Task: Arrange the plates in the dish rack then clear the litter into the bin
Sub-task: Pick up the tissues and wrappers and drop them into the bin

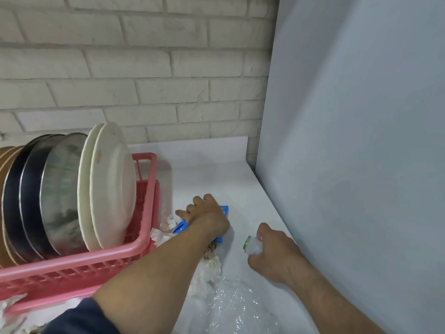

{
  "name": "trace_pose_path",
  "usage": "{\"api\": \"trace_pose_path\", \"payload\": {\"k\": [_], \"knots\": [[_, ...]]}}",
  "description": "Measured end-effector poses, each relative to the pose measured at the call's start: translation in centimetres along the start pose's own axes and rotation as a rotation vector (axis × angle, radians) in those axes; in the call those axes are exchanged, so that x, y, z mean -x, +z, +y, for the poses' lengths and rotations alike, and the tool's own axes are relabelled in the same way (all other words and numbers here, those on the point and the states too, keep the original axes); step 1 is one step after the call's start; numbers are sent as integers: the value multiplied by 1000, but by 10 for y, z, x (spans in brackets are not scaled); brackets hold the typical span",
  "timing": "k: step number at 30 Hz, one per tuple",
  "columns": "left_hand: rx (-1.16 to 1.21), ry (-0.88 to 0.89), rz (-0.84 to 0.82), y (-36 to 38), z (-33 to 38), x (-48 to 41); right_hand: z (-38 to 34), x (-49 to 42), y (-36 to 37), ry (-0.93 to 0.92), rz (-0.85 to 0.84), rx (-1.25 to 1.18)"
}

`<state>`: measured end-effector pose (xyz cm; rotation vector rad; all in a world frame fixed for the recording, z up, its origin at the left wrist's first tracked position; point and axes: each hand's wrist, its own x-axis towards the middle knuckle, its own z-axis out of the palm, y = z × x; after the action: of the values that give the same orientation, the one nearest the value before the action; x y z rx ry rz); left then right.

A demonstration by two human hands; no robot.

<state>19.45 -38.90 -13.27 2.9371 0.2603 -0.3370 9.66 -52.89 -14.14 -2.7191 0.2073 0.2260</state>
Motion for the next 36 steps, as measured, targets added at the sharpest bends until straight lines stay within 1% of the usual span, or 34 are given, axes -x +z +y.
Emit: {"api": "trace_pose_path", "payload": {"k": [4,6,10,13,17,20,25,29,31,33,36], "knots": [[140,165,183,-12,4,9,2,-3,-6,27,15,-60],[202,237,244,-21,4,14,3,-4,-11,23,31,-97],[286,378,287,-43,-3,27,2,-3,-20,-25,75,-167],[353,489,296,-60,-17,40,-3,-4,-23,-73,71,-223],[362,510,246,-71,-40,61,-17,-7,-21,-132,68,-259],[378,533,221,-60,-56,81,-27,-7,-21,-188,43,-224],[349,498,270,-37,-81,100,-49,-11,-17,-318,-45,-166],[480,472,303,-36,-95,112,-80,-20,-5,-371,-83,-206],[527,456,326,-38,-99,116,-92,-22,3,-385,-136,-156],[546,420,345,-38,-105,117,-96,-25,10,-392,-157,-43],[505,396,298,-26,-111,120,-95,-26,18,-402,-143,54]]}}
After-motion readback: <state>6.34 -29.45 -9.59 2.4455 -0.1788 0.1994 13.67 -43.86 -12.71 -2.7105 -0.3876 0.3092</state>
